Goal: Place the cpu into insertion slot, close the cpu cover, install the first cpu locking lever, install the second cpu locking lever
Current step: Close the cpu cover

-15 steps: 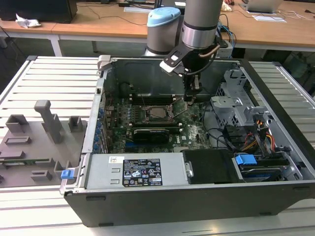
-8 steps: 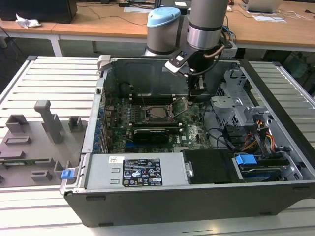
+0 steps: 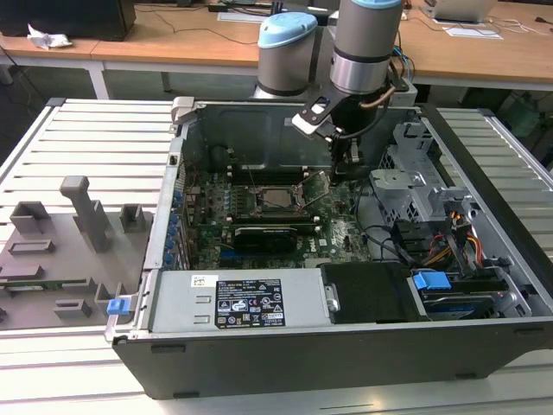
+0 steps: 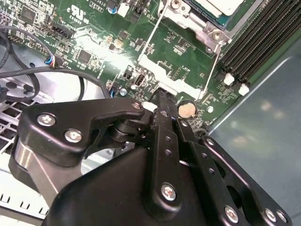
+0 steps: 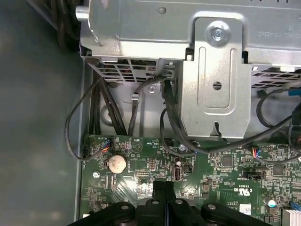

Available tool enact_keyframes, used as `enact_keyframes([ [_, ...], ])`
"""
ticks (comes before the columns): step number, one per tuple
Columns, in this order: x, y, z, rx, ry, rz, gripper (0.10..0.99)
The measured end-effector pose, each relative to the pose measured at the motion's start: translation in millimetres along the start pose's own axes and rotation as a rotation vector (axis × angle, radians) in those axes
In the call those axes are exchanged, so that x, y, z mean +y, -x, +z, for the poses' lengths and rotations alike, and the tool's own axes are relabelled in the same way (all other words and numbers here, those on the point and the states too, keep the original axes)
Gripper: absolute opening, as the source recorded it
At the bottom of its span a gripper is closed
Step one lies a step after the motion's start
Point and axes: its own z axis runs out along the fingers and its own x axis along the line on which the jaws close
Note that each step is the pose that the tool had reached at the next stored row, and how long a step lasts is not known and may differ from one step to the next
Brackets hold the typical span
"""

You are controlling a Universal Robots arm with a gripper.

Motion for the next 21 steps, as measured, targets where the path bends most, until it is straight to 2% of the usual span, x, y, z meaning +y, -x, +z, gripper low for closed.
enact_keyframes([
  [6, -13.4, -0.5, -0.2, 0.0001, 0.0, 0.0, 0.106],
  [7, -18.2, -0.7, -0.4, 0.0002, 0.0, 0.0, 0.106],
  [19, -54.1, -2.0, -1.6, 0.0002, 0.0, 0.0, 0.106],
  [21, -61.9, -2.4, -1.0, 0.0004, 0.0, 0.0, 0.106],
])
